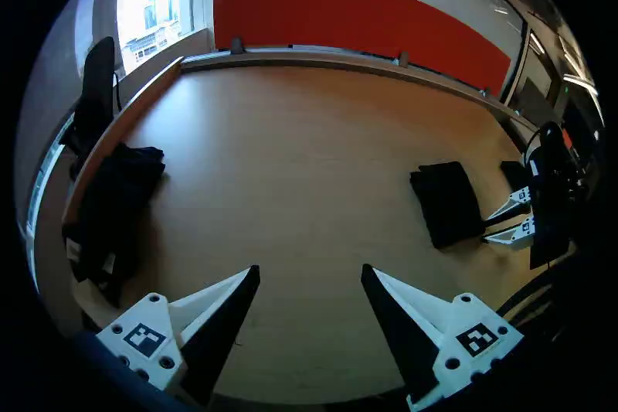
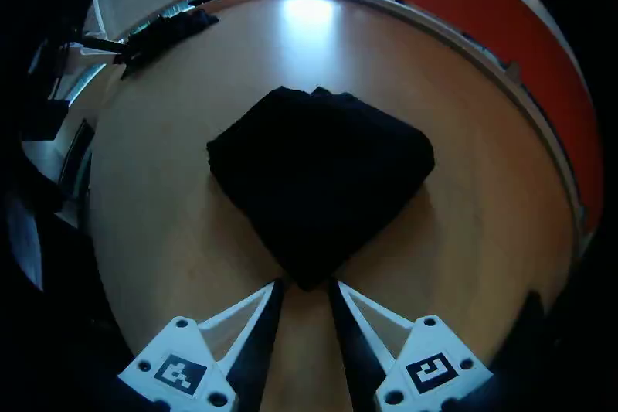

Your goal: Fold towel

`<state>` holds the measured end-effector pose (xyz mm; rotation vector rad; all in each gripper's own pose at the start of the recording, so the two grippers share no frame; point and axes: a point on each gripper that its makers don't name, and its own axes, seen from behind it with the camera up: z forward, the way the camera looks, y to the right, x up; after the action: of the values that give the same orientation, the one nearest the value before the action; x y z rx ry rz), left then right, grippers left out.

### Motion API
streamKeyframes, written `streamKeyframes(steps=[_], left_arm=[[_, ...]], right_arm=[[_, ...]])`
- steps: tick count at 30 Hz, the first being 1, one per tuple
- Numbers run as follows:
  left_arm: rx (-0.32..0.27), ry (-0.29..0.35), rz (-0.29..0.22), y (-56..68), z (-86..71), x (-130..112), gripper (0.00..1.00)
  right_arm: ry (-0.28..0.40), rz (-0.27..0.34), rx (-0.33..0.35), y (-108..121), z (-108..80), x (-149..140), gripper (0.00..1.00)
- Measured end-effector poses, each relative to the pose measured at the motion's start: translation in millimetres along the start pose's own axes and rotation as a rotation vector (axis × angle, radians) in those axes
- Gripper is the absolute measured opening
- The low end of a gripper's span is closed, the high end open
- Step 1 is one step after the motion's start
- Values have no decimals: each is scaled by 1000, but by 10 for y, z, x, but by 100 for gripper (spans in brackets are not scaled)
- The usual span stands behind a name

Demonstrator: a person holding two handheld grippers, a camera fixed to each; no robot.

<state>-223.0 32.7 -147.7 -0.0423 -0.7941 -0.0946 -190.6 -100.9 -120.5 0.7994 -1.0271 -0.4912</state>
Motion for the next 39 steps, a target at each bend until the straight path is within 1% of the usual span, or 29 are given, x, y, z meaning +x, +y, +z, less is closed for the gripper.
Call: streamKeyframes(steps=[2, 8, 12, 14, 18, 24, 29, 39], left_arm=[[-1, 0, 0, 1, -2, 2, 98], [-3, 1, 2, 10, -6, 2, 98], [-3, -1, 1, 8, -6, -13, 98], [-2, -2, 0, 4, -6, -21, 98], [-3, -2, 1, 1, -7, -26, 98], [-7, 2, 5, 3, 4, -8, 98], [-11, 13, 7, 9, 9, 26, 98], [-25, 53, 17, 36, -23, 185, 98]], right_arm=[[-1, 8, -1, 9, -5, 1, 35], [-3, 25, -2, 38, -13, -1, 22], [-2, 29, -5, 45, -16, -6, 6], [-1, 34, -4, 43, -18, -3, 5], [8, 39, -8, 44, -27, 22, 5], [30, 30, -27, 78, -122, 127, 5], [76, 19, -57, 163, -275, 346, 5], [188, -28, -119, 347, -680, 961, 5]])
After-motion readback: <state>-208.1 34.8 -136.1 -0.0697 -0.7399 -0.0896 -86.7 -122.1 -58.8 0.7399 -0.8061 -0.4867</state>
